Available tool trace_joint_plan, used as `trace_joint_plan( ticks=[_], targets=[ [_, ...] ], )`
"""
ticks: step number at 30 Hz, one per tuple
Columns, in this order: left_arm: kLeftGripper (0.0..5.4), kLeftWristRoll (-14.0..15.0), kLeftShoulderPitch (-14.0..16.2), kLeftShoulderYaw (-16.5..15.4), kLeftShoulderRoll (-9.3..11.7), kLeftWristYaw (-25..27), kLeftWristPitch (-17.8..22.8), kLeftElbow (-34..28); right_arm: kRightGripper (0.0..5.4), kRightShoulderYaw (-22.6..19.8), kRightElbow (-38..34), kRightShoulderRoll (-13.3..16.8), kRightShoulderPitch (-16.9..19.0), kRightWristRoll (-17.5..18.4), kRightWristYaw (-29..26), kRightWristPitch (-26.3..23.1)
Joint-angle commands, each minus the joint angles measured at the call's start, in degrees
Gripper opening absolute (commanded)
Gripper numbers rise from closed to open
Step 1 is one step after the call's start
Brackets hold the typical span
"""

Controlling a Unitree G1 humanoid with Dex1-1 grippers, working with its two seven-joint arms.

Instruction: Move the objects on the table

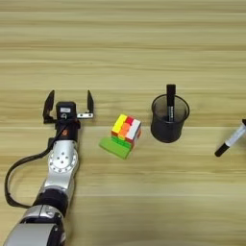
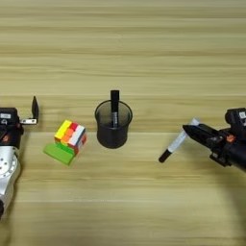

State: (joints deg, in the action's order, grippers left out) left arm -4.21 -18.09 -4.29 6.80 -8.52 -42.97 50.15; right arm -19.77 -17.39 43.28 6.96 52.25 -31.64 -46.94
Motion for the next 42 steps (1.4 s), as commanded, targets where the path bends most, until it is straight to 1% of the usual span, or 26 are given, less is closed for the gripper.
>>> trace_joint_plan(
  ticks=[1, 5, 11, 14, 16, 18, 21, 31, 36, 42],
  targets=[
    [5.40, -0.31, 0.42, -0.14, 0.15, -0.13, 0.84, -0.12, 0.74, 3.09, 2.23, -1.54, -0.75, -5.40, 1.93, 0.63],
    [5.40, -0.31, 0.40, -0.16, 0.20, -0.13, 0.83, -0.03, 0.74, 5.49, 3.81, -2.89, -2.35, -7.67, 1.72, 1.61],
    [5.40, -0.31, 0.43, -0.15, 0.19, -0.13, 0.84, -0.11, 0.74, 7.32, 7.20, -4.21, -4.99, -10.64, 1.57, 3.05],
    [5.40, -0.30, 0.44, -0.14, 0.22, -0.06, 0.85, -0.14, 0.74, 9.20, 8.01, -5.51, -6.06, -13.59, 1.74, 4.73],
    [5.40, -0.30, 0.43, -0.15, 0.23, -0.10, 0.86, -0.13, 0.74, 10.64, 8.99, -6.50, -6.83, -16.29, 1.84, 6.64],
    [5.40, -0.31, 0.41, -0.16, 0.23, -0.13, 0.86, -0.11, 0.74, 11.85, 10.66, -7.41, -7.72, -19.12, 1.96, 8.80],
    [5.40, -0.26, 0.40, -0.20, 0.30, -0.09, 0.82, -0.05, 0.74, 13.15, 13.82, -9.33, -9.19, -21.91, 1.92, 11.02],
    [5.40, -0.11, 0.32, -0.31, 0.43, 0.06, 0.75, 0.17, 0.74, 14.14, 20.28, -14.81, -12.86, -27.80, 2.75, 17.47],
    [5.40, -0.16, 0.32, -0.27, 0.43, 0.05, 0.77, 0.13, 0.74, 15.07, 23.91, -16.91, -14.03, -31.98, 3.70, 22.68],
    [5.40, -0.16, 0.45, -0.25, 0.36, 0.00, 0.76, -0.05, 0.74, 15.05, 27.50, -18.67, -14.94, -33.76, 3.67, 25.28]
  ],
)
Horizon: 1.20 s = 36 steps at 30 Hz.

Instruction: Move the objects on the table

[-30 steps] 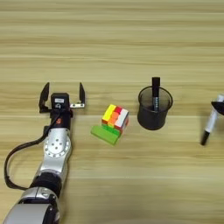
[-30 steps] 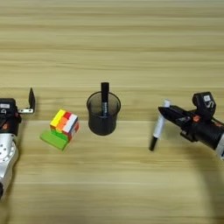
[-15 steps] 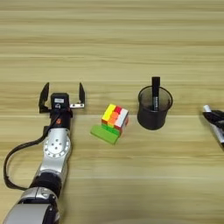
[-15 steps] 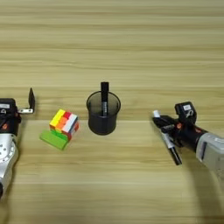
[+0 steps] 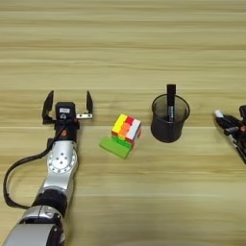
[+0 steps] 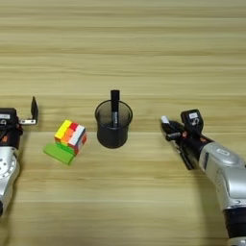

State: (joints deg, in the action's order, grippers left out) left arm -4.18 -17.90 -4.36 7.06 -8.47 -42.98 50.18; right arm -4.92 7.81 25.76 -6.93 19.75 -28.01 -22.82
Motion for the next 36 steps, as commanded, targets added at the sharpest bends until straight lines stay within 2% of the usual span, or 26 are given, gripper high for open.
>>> trace_joint_plan(
  ticks=[1, 8, 9, 11, 17, 36],
  targets=[
    [5.40, -0.20, 0.29, -0.17, 0.09, -0.04, 0.78, -0.13, 0.74, 0.22, 2.87, -1.31, -1.19, -1.77, 0.14, 1.95],
    [5.40, -0.42, 0.42, -0.02, 0.09, -0.15, 0.78, -0.36, 0.74, -0.37, 4.74, -2.24, -1.74, -2.86, 0.26, 4.12],
    [5.40, -0.47, 0.43, 0.01, 0.09, -0.17, 0.79, -0.38, 1.03, -0.45, 4.74, -2.34, -1.75, -2.91, 0.22, 4.21],
    [5.40, -0.50, 0.43, 0.04, 0.09, -0.18, 0.80, -0.40, 1.15, -0.59, 4.66, -2.53, -1.75, -2.90, 0.11, 4.37],
    [5.40, -0.53, 0.41, 0.08, 0.07, -0.20, 0.78, -0.33, 1.99, -1.12, 3.95, -3.04, -1.45, -2.56, -0.12, 4.68],
    [5.40, -0.56, 0.02, 0.12, 0.10, -0.17, 0.77, 0.24, 3.97, -2.19, 2.52, -4.00, -1.23, -2.30, -0.89, 7.06]
  ],
)
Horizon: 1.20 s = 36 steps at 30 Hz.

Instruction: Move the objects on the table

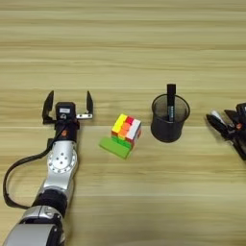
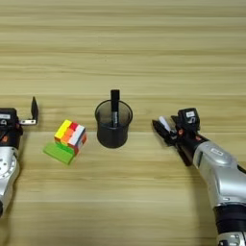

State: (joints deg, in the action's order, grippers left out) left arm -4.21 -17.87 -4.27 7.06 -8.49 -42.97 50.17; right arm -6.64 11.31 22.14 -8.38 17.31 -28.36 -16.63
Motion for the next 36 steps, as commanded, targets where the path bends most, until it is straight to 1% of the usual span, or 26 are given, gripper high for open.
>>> trace_joint_plan(
  ticks=[1, 5, 6, 7, 13, 20, 23, 25, 28, 31, 34, 36],
  targets=[
    [5.40, -0.52, -0.01, 0.02, 0.10, -0.14, 0.76, 0.26, 4.11, -0.53, -1.13, -0.43, 0.26, 0.19, -0.58, 0.92],
    [5.40, -0.50, -0.03, 0.03, 0.10, -0.10, 0.75, 0.29, 4.53, -0.80, -1.62, -0.75, 0.26, 0.16, -0.68, 1.91],
    [5.40, -0.52, -0.05, 0.04, 0.08, -0.11, 0.76, 0.31, 4.53, -0.90, -1.71, -0.83, 0.24, 0.24, -0.76, 2.06],
    [5.40, -0.54, -0.05, 0.06, 0.08, -0.12, 0.75, 0.33, 4.74, -0.94, -1.75, -0.88, 0.22, 0.27, -0.83, 2.22],
    [5.40, -0.54, -0.02, 0.05, 0.04, -0.17, 0.75, 0.25, 5.36, -1.49, -2.13, -1.34, 0.24, 0.62, -0.79, 3.04],
    [5.40, -0.52, -0.04, 0.05, 0.06, -0.12, 0.74, 0.25, 5.36, -2.19, -1.54, -2.08, -0.11, 0.20, -0.62, 5.30],
    [5.40, -0.53, -0.02, 0.07, 0.06, -0.10, 0.75, 0.20, 5.36, -2.56, -0.92, -2.40, -0.41, -0.36, -0.03, 7.07],
    [5.40, -0.53, -0.01, 0.09, 0.06, -0.07, 0.75, 0.17, 5.36, -2.82, -0.13, -2.51, -0.78, -0.94, 0.60, 8.85],
    [5.40, -0.43, 0.00, 0.22, 0.08, 0.41, 0.72, 0.22, 5.36, -3.26, 1.71, -2.62, -1.60, -2.12, 2.00, 12.76],
    [5.40, -0.26, 0.07, 0.21, 0.18, 0.85, 0.60, 0.30, 5.36, -3.54, 4.00, -3.34, -2.39, -2.79, 2.94, 16.63],
    [5.40, -0.09, 0.03, 0.05, 0.34, 1.19, 0.43, 0.46, 5.36, -3.79, 8.26, -4.27, -3.80, -4.35, 5.00, 21.94],
    [5.40, -0.01, -0.01, -0.04, 0.49, 1.47, 0.38, 0.54, 5.36, -4.50, 11.73, -4.79, -5.20, -4.49, 6.18, 24.64]
  ],
)
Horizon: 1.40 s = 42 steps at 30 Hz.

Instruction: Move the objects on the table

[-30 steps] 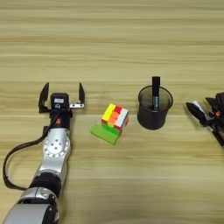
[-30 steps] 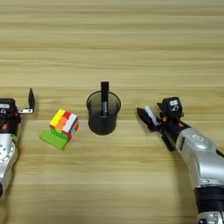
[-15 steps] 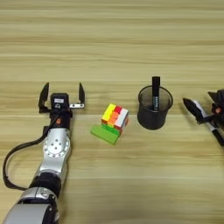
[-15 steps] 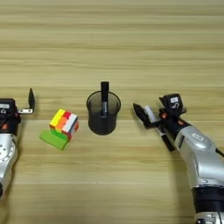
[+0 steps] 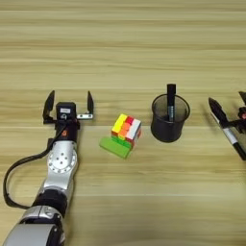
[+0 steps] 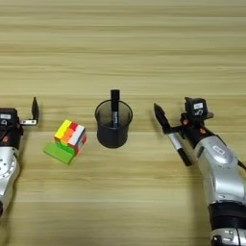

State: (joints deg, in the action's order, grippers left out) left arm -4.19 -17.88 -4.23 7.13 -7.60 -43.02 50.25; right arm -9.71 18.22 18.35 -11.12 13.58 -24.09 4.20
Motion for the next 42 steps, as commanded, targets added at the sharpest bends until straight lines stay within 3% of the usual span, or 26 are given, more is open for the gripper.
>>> trace_joint_plan(
  ticks=[1, 10, 19, 22, 26, 32, 35, 42],
  targets=[
    [5.40, 0.02, -0.02, -0.13, 0.51, 0.73, 0.39, 0.51, 5.36, -1.85, 6.58, -1.10, -3.30, -0.87, 2.55, 5.26],
    [5.40, 0.88, -0.17, -0.64, 1.10, 2.46, 0.02, 1.18, 5.36, -3.70, 17.61, -2.60, -7.51, -1.13, 4.34, 15.82],
    [5.40, 1.70, 0.70, -0.49, 1.32, 5.14, 3.25, -10.48, 5.36, -3.61, 22.47, -2.88, -9.89, -1.37, 3.96, 18.22],
    [5.40, 4.23, 4.75, 0.22, 0.33, 7.80, 5.74, -18.64, 5.36, -3.57, 22.94, -3.10, -10.02, -1.37, 3.94, 18.69],
    [5.40, 5.58, 11.76, 3.21, -1.46, 10.87, 10.42, -29.99, 5.36, -3.50, 22.66, -3.31, -9.74, -1.34, 3.92, 18.81],
    [5.40, 4.88, 19.69, 8.60, -5.11, 13.08, 15.91, -39.55, 5.36, -3.35, 21.71, -3.61, -9.11, -1.23, 3.99, 18.81],
    [5.40, 3.94, 21.14, 11.59, -6.80, 13.99, 16.91, -40.20, 5.36, -3.37, 21.35, -3.74, -8.94, -1.18, 4.08, 18.75],
    [5.40, 3.76, 21.68, 15.04, -7.48, 16.90, 18.95, -40.18, 5.36, -3.48, 21.08, -3.86, -8.78, -1.17, 4.41, 18.62]
  ],
)
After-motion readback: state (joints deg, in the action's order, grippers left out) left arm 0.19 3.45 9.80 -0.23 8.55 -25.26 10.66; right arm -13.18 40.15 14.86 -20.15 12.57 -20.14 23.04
